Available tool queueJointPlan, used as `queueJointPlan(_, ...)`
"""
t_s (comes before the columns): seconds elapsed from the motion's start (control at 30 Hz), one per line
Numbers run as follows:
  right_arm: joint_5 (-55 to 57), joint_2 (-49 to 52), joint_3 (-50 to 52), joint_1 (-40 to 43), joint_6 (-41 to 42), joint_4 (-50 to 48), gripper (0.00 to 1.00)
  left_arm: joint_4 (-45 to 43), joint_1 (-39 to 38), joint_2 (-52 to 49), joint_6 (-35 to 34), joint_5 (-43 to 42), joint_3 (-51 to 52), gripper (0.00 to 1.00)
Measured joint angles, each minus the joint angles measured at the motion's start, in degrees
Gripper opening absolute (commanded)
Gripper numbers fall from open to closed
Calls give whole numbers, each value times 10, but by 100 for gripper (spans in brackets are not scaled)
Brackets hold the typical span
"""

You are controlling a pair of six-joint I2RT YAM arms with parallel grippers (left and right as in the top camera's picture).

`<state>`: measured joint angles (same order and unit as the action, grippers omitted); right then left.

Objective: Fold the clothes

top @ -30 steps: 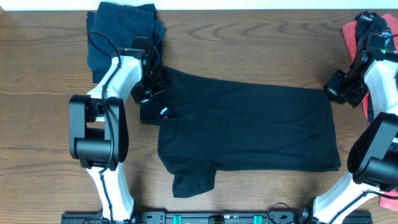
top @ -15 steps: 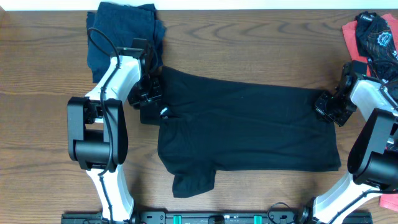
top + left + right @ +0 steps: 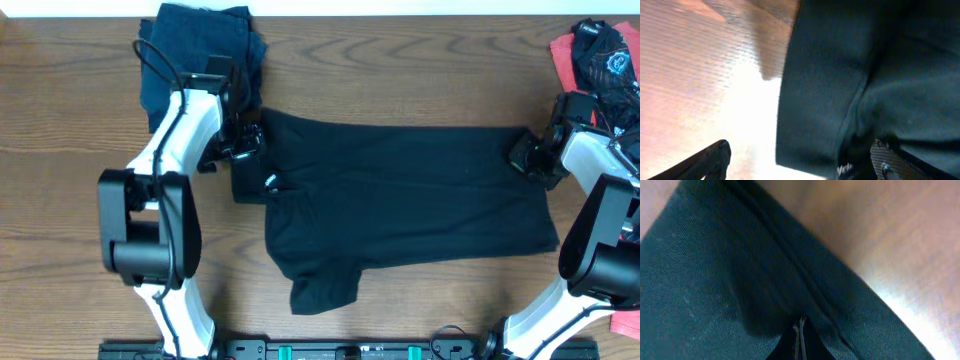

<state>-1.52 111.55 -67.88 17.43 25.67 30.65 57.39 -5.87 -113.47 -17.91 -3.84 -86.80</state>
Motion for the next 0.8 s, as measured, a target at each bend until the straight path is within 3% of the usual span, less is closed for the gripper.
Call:
queueJointPlan(0.27,0,32,-23,0,0,-71,1,10,0,19,17,0,0,92)
queueJointPlan(0.67,-6,29,-54,0,4,33,1,15,-2,44,38,-19,0,91)
queueJointPlan(0.73,-7,11,-44,0,8,59,12,16,-5,66,45,-20,0,91)
queueJointPlan(0.8,-6,-21,-37,0,12,87,52,18,-11,97,49,-20,0,91)
